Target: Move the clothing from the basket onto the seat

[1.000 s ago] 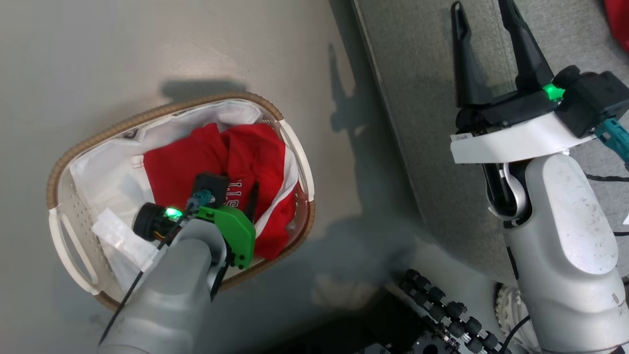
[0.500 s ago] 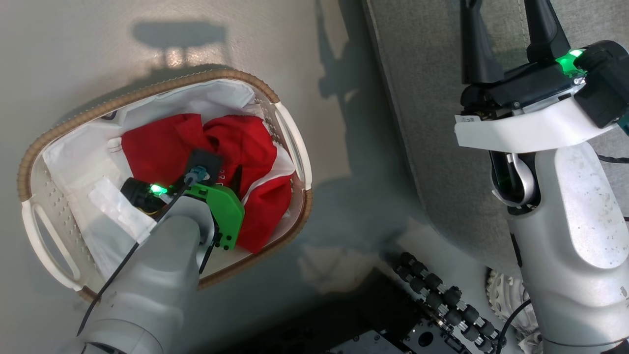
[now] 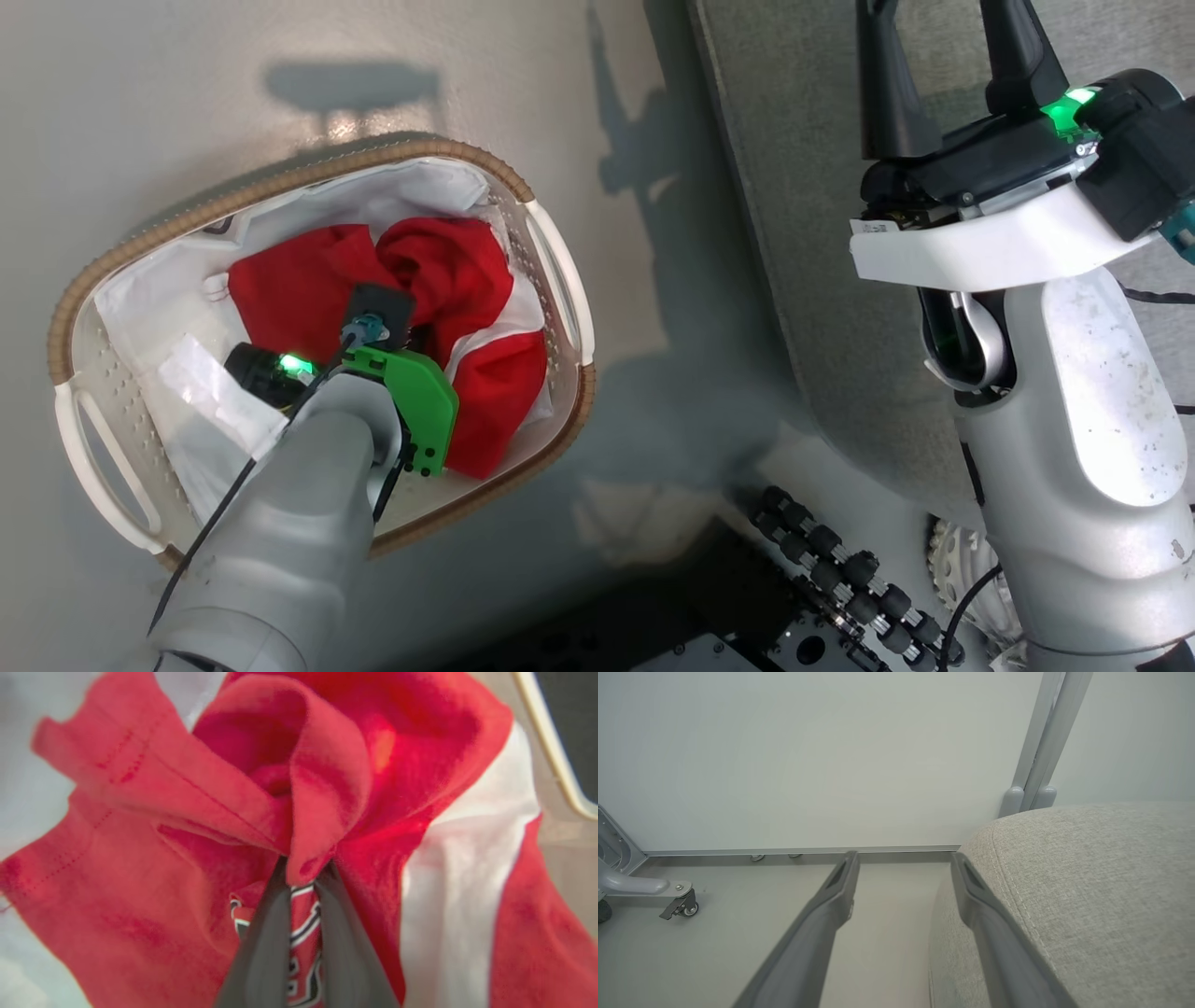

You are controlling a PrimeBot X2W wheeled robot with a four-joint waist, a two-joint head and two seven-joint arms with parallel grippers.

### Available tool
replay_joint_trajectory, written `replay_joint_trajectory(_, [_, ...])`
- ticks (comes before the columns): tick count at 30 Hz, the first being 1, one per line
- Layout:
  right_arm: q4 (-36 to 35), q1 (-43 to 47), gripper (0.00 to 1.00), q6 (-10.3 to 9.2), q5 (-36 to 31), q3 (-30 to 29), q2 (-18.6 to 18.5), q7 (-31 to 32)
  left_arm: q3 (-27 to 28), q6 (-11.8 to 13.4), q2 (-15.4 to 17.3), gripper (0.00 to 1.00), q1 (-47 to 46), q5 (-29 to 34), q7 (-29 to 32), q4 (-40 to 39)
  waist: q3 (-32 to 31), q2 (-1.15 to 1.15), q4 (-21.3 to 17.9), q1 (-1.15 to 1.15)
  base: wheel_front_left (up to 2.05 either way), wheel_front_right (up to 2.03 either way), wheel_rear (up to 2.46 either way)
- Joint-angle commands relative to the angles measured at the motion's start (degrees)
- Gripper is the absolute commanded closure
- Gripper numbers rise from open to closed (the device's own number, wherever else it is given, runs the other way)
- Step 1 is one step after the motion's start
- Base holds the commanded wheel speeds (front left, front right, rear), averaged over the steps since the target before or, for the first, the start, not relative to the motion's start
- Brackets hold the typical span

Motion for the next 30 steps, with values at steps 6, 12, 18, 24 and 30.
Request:
replay_joint_trajectory(6, [2.14, 1.36, 0.0, -0.06, -0.55, 0.54, -0.17, 0.0, 0.36, -0.64, -0.11, 1.0, 4.01, -1.95, -2.57, -0.77, -6.63, 0.0, 0.95, 0.0, 0.0, 0.0, 0.0])
replay_joint_trajectory(12, [4.8, 3.28, 0.0, -0.06, -2.16, 0.59, -0.17, -0.01, 1.08, -0.86, -0.32, 1.0, 7.47, -3.58, -3.33, -3.94, -13.1, 0.0, 3.18, 0.0, 0.0, 0.0, 0.0])
replay_joint_trajectory(18, [7.36, 7.05, 0.0, -0.07, -3.72, 0.14, -0.2, 0.0, 3.89, -0.24, -0.34, 1.0, 13.22, -2.82, -3.15, -12.56, -20.67, 0.0, 6.19, 0.0, 0.0, 0.0, 0.0])
replay_joint_trajectory(24, [9.21, 11.48, 0.0, -0.07, -4.12, 0.18, -0.2, 0.0, 6.9, -0.17, -0.37, 1.0, 18.78, -1.96, -3.16, -19.53, -26.74, 0.0, 8.69, 0.0, 0.0, 0.0, 0.0])
replay_joint_trajectory(30, [10.94, 15.81, 0.0, -0.07, -2.88, 0.11, -0.2, 0.0, 9.43, -0.05, -0.34, 1.0, 24.22, -1.53, -3.17, -26.44, -31.88, 0.0, 10.71, 0.0, 0.0, 0.0, 0.0])
